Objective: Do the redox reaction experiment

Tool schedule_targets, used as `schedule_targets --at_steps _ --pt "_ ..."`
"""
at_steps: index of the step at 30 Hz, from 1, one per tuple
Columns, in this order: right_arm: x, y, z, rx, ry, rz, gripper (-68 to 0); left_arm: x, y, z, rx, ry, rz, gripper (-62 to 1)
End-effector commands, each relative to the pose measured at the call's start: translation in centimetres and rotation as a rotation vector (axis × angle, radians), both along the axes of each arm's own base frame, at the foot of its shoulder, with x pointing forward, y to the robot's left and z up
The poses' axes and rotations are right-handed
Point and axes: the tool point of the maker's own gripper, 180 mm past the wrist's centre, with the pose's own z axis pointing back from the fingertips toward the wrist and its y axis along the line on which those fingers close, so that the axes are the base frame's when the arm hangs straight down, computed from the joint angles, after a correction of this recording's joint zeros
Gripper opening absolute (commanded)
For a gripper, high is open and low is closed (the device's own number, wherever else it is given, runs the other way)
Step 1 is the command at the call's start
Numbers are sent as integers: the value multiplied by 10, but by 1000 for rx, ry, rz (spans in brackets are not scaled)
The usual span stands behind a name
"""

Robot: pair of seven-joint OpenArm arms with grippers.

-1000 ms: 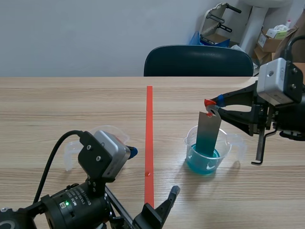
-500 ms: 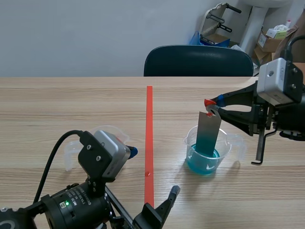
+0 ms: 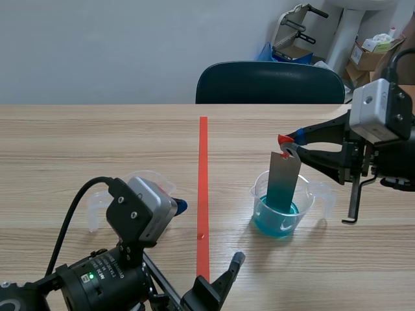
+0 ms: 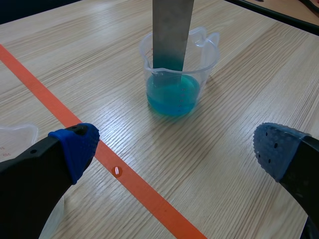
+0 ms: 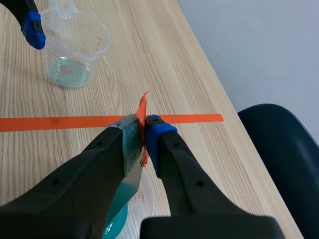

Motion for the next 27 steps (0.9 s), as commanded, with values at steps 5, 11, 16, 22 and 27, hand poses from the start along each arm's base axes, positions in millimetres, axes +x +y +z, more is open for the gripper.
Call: schedule_targets --at_steps 5,11,16,22,27 --pt "2 -3 5 -6 -12 7 -667 1 -6 10 -37 -19 -5 14" --pt "2 -3 5 -7 -13 6 -667 1 -6 10 -37 -19 -5 14" --pt "-1 -6 8 -2 2 18 -667 1 -6 10 -37 -19 -4 14" --pt "-1 -12 18 22 11 19 -667 1 -6 11 -40 -22 -4 14" --pt "-2 -14 33 52 -4 26 -667 1 -6 11 -40 -22 -4 14"
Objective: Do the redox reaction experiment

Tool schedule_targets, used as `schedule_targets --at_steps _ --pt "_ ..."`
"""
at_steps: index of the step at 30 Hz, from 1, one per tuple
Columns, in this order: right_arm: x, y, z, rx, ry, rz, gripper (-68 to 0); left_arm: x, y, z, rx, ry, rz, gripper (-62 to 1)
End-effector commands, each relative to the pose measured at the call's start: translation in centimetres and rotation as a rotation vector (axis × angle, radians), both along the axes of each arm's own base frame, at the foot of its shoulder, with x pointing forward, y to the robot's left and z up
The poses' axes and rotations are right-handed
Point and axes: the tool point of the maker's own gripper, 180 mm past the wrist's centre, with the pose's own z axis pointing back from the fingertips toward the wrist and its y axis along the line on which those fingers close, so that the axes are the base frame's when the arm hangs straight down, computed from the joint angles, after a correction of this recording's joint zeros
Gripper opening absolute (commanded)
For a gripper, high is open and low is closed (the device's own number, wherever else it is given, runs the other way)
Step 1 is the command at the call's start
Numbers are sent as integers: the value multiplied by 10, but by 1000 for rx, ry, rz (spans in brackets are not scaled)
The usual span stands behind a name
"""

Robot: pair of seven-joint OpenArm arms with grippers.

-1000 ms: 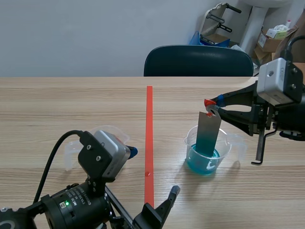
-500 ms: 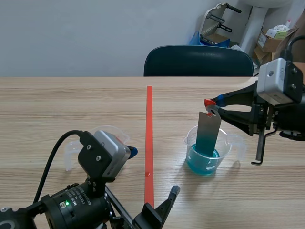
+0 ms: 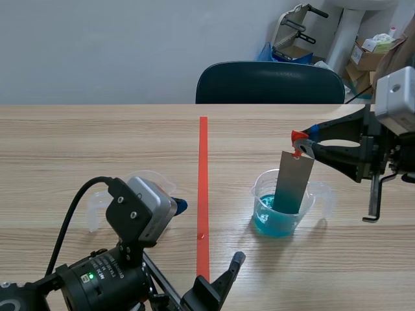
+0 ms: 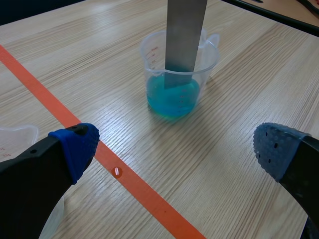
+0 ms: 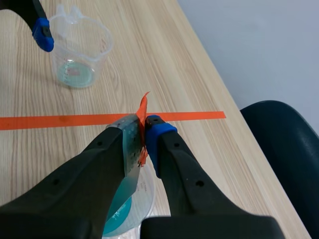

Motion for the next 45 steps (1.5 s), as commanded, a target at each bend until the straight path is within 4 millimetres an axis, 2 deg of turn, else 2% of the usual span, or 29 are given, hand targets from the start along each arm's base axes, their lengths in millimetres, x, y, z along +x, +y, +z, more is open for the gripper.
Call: schedule_targets --at_steps 1,11,20,27,36,45 --pt "1 1 21 21 -42 22 -667 1 -6 10 -36 -19 -4 14" --pt "-7 5 53 56 -87 73 -667 1 -6 10 -37 -19 -4 14" --pt "-26 6 72 69 -67 124 -667 1 -6 10 -37 -19 -4 14" --pt "-27 3 95 80 -104 126 -667 1 -6 11 -40 -22 -4 14" --pt "-25 4 107 69 -127 123 -667 1 -7 14 -53 -34 -3 14" --pt "-20 4 110 54 -130 94 -667 1 -7 14 -53 -34 -3 14"
